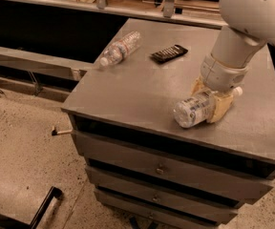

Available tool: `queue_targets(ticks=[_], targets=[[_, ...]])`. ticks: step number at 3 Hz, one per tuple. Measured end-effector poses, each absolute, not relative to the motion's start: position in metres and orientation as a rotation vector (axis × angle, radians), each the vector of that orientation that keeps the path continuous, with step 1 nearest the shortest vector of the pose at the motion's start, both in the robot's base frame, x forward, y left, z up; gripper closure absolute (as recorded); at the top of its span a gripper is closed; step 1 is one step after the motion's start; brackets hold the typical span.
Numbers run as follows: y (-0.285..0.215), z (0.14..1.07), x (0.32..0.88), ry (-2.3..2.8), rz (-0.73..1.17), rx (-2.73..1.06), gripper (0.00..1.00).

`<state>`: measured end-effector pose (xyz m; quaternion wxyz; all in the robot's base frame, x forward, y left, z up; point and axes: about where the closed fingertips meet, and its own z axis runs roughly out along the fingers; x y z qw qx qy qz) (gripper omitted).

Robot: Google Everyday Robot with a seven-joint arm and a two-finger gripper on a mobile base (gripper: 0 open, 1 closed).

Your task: Move blue plastic bottle near water bottle

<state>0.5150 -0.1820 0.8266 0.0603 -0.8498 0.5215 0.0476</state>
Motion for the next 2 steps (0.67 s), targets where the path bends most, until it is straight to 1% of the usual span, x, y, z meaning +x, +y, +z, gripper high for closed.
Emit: queue_targets(ticks=[1, 2], targets=[[-0.177, 0.834, 0.522, 1.511, 0.099, -2.548, 1.00], [-0.165, 0.860, 0.544, 1.358, -0.038, -2.569, 1.00]])
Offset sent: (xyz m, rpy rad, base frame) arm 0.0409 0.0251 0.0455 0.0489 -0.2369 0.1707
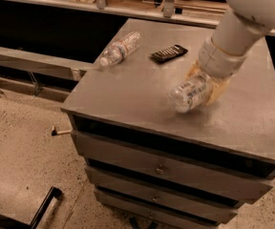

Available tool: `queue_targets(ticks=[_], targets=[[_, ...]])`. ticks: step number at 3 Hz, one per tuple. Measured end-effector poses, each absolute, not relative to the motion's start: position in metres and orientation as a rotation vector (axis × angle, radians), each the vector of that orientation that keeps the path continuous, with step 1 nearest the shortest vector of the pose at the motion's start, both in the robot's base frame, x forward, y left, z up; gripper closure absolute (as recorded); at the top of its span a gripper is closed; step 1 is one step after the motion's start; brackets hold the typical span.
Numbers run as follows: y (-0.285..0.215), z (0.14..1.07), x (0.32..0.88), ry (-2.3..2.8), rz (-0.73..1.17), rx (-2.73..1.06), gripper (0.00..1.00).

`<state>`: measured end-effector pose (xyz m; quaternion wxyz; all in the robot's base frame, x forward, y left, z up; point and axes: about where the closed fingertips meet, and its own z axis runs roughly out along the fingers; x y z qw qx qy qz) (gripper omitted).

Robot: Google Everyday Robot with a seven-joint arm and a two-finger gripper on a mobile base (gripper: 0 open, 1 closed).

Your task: Move blue plastic bottle near water bottle

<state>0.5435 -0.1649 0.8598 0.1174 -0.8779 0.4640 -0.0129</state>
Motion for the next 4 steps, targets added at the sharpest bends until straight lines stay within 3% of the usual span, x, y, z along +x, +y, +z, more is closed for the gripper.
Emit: queue_targets(ticks=[2, 4], targets=[[-0.147, 0.914, 0.565, 1.187, -0.234, -2.584, 1.00], [-0.145, 0.914, 0.571, 1.137, -0.246, -2.586, 1.00]])
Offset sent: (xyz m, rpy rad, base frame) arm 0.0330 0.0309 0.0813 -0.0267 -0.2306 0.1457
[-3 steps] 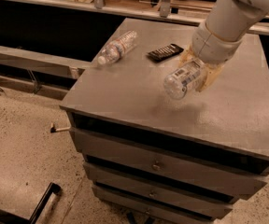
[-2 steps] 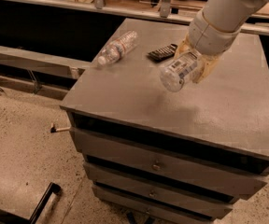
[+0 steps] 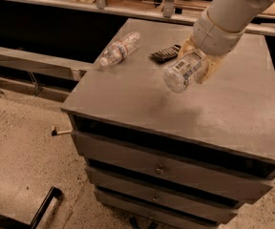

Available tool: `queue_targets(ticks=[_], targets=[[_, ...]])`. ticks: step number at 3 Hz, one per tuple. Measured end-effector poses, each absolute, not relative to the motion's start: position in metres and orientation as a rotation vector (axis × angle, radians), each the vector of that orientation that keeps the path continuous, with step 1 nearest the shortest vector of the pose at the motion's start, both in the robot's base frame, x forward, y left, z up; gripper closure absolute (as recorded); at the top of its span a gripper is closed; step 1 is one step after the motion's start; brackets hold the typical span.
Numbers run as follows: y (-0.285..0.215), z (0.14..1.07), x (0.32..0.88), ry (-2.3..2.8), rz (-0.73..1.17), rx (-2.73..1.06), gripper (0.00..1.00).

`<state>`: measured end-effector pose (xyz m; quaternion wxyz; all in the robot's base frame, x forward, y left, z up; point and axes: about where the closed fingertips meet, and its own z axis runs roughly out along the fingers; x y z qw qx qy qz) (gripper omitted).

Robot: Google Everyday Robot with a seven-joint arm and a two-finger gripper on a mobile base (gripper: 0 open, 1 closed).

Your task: Move blue plastic bottle near water bottle

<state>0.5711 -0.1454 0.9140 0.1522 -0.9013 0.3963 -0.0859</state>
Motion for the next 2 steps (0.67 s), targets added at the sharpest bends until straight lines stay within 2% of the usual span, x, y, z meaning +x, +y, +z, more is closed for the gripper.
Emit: queue_targets(ticks=[2], targets=[[-0.133, 0.926, 0.643, 0.885, -0.337, -2.556, 1.00]])
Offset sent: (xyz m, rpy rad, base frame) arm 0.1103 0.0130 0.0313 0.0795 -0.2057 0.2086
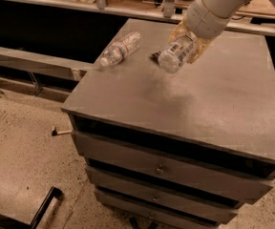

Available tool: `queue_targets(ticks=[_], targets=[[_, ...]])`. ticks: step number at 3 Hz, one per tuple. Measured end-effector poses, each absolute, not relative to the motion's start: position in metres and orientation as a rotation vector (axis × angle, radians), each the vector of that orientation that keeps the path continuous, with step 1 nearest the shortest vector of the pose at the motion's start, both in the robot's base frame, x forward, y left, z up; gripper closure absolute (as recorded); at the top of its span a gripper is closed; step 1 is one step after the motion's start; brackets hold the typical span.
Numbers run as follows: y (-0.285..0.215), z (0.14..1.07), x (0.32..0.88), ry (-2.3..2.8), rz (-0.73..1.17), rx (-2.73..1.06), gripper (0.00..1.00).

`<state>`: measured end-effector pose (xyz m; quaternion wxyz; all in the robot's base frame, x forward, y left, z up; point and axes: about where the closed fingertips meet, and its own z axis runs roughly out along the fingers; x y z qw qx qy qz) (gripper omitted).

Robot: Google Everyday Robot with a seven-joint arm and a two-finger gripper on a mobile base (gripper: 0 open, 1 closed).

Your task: Move blue plastic bottle near water bottle

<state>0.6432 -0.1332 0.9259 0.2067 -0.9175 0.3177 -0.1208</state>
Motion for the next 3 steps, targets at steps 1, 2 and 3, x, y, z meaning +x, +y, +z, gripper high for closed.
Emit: queue_targets(ticks=[1, 2, 3], targets=[[-0.125, 0.936, 0.674, 0.818, -0.351, -2.515, 1.00], [-0.111, 0.926, 0.711, 0.792, -0.322, -2.454, 1.00], [-0.096, 0.909, 0.728, 0.756, -0.262, -2.383, 1.00]])
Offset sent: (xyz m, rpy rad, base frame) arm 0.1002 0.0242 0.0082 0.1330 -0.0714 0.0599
